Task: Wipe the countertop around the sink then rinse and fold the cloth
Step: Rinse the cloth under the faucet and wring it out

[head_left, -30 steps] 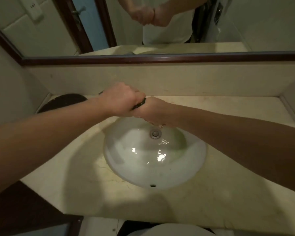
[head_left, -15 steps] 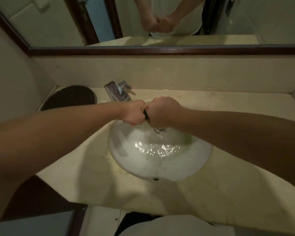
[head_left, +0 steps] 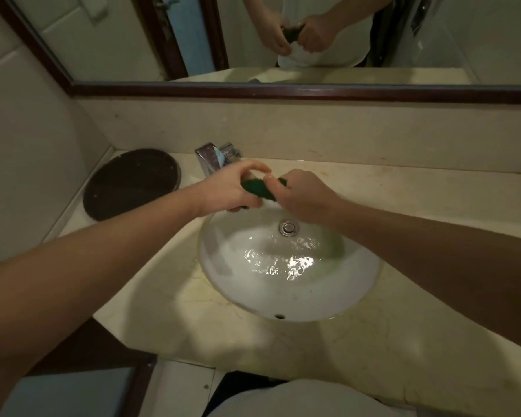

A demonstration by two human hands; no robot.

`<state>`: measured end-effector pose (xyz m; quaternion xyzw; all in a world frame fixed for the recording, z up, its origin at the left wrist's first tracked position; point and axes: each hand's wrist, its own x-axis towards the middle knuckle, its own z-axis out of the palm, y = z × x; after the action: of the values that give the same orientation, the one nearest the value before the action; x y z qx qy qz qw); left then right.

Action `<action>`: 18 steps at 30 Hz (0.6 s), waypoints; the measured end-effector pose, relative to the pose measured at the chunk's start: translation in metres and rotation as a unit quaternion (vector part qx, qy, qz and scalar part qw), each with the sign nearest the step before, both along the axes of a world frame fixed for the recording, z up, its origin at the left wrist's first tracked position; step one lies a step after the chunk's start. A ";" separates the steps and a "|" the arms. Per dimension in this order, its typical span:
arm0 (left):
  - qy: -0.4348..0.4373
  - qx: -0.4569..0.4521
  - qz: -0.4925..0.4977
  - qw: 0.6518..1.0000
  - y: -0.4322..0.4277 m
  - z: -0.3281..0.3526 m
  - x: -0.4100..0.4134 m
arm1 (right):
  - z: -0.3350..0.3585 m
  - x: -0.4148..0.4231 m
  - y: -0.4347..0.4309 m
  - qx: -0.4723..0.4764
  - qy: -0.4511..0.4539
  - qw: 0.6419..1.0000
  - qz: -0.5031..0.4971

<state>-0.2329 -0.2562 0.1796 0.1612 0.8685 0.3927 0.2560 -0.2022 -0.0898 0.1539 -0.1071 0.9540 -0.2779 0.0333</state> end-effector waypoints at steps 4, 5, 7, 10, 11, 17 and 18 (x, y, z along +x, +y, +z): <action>0.228 0.137 0.134 0.955 -0.016 -0.018 0.024 | 0.024 0.000 0.019 -0.377 -0.327 0.858 -0.125; 0.335 0.103 0.111 0.930 -0.016 -0.026 0.029 | 0.029 0.001 0.024 -0.450 -0.397 0.791 -0.122; 0.517 0.028 0.036 0.855 -0.010 -0.035 0.030 | 0.032 0.006 0.027 -0.526 -0.500 0.686 -0.056; 0.605 0.052 0.016 0.794 0.014 -0.025 0.026 | 0.032 0.015 0.017 -0.583 -0.600 0.542 0.082; 0.618 0.082 0.015 0.782 0.020 -0.018 0.023 | 0.031 0.016 0.013 -0.588 -0.618 0.509 0.115; 0.658 0.072 -0.083 0.745 0.025 0.012 0.004 | 0.045 0.015 0.016 -0.554 -0.633 0.529 0.112; 0.646 0.032 -0.107 0.755 0.025 0.015 0.002 | 0.048 0.014 0.017 -0.533 -0.619 0.571 0.084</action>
<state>-0.2314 -0.2317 0.1946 0.4765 0.7914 0.1931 -0.3308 -0.1884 -0.0727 0.2015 0.0130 0.3675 -0.7303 0.5757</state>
